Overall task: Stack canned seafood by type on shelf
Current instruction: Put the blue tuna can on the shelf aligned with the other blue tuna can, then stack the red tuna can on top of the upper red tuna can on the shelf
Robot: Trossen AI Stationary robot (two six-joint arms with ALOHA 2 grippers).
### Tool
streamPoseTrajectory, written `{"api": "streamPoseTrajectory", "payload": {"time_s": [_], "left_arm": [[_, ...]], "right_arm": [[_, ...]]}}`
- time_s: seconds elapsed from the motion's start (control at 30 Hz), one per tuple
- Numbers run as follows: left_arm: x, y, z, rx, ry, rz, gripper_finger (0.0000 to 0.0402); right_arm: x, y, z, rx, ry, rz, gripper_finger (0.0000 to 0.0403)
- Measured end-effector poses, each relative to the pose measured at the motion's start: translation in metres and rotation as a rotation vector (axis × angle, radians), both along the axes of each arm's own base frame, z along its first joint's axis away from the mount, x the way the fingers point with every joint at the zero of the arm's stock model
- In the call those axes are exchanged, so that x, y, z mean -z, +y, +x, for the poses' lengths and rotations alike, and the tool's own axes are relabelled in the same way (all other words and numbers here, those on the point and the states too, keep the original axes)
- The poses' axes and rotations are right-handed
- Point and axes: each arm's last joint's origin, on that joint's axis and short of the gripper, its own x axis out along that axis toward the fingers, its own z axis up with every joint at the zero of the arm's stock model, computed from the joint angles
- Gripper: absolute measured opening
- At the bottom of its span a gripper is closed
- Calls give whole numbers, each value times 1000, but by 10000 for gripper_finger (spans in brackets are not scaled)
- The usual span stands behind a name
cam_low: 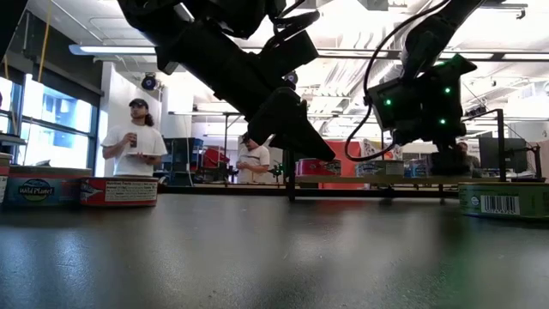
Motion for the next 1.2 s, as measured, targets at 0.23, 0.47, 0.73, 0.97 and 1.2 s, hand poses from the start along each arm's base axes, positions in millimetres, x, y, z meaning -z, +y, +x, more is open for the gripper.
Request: {"api": "streamPoseTrajectory", "payload": {"time_s": [0.23,0.47,0.73,0.97,1.2], "left_arm": [[0,0,0,0,0,-1,213],[0,0,0,-1,-1,-1,213],[0,0,0,-11,-4,-15,213],[-5,-1,-7,-46,47,-26,213],[-22,-3,-21,-103,86,-15,213]], "right_arm": [[-2,3,-5,19,36,69,278],[-25,3,-2,31,-46,84,278],[-59,6,0,71,-192,142,279],[-72,38,6,-94,-513,110,258],[-69,100,24,-353,-917,176,250]]}}
